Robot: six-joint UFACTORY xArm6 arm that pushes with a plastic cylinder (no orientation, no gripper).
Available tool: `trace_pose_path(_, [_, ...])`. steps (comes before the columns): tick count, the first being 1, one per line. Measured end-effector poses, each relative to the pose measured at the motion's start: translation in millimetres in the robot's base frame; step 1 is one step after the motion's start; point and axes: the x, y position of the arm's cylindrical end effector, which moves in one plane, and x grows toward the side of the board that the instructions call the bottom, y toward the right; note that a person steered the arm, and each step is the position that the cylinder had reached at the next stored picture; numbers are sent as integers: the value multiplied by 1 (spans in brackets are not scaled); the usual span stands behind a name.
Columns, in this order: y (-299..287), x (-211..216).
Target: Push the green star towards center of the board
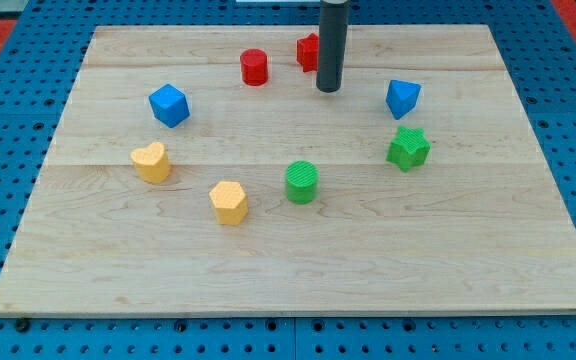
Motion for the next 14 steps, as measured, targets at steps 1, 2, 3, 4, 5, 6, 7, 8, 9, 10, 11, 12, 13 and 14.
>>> trace_pose_path(1, [0,0])
trace_pose_path(2, [-1,0])
trace_pose_path(3, [-1,-6])
trace_pose_path(4, [-1,-54])
trace_pose_path(5, [-14,-65])
trace_pose_path(6, [-10,-36])
trace_pose_path(7, [-40,8])
trace_pose_path(8, [-88,8])
trace_pose_path(9, [-125,-12])
trace_pose_path(10, [-123,-43])
trace_pose_path(11, [-75,-52])
trace_pose_path(12, [-74,-33])
trace_pose_path(13, [-72,-3])
trace_pose_path(14, [-51,26])
